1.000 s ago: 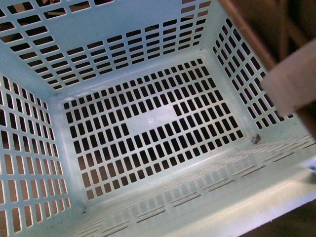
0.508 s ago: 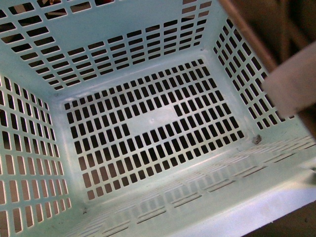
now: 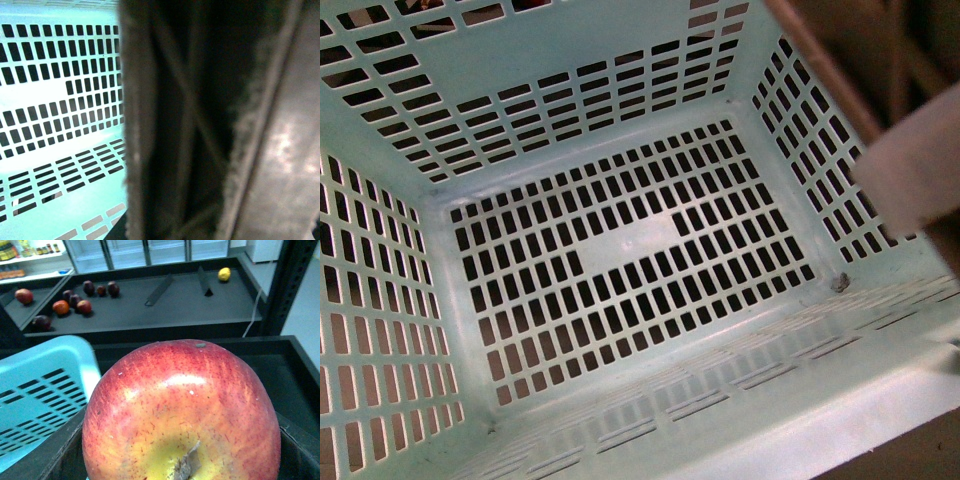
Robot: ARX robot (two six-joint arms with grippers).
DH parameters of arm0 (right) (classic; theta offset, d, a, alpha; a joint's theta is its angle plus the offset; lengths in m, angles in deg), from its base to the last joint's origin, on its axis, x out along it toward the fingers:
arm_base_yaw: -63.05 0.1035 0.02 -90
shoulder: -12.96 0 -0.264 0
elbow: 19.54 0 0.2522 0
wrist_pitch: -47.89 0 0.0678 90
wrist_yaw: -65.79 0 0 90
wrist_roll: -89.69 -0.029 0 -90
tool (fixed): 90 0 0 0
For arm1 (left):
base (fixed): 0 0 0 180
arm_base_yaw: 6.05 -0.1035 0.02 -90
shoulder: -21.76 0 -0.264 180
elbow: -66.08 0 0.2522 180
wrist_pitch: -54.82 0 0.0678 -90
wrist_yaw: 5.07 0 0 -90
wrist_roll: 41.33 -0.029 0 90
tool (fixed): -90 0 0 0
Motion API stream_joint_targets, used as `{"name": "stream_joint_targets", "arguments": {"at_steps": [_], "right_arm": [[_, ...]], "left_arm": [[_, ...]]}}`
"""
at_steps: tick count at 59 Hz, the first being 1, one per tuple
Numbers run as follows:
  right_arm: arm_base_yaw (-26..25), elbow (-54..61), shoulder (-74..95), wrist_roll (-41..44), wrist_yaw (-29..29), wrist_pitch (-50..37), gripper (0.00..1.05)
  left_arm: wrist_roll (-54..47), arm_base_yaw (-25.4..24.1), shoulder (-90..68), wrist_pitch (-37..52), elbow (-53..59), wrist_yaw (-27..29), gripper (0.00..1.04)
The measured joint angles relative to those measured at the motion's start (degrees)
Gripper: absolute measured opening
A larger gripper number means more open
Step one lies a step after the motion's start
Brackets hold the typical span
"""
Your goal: Pick apple with right arm and hold basket with left
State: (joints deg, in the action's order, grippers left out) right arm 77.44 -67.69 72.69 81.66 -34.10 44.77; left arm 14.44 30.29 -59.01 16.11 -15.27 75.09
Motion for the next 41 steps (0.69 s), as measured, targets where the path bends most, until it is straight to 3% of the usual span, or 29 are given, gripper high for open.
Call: {"name": "stream_joint_targets", "arguments": {"at_steps": [15, 41], "right_arm": [[9.70, 1.66, 2.19, -1.40, -0.52, -1.33, 0.80], [11.67, 3.32, 4.72, -2.93, -1.05, -2.56, 0.80]], "left_arm": [[0.00, 0.00, -0.02, 0.00, 0.00, 0.02, 0.15], [0.00, 0.00, -0.02, -0.02, 0.00, 0.24, 0.15]]}}
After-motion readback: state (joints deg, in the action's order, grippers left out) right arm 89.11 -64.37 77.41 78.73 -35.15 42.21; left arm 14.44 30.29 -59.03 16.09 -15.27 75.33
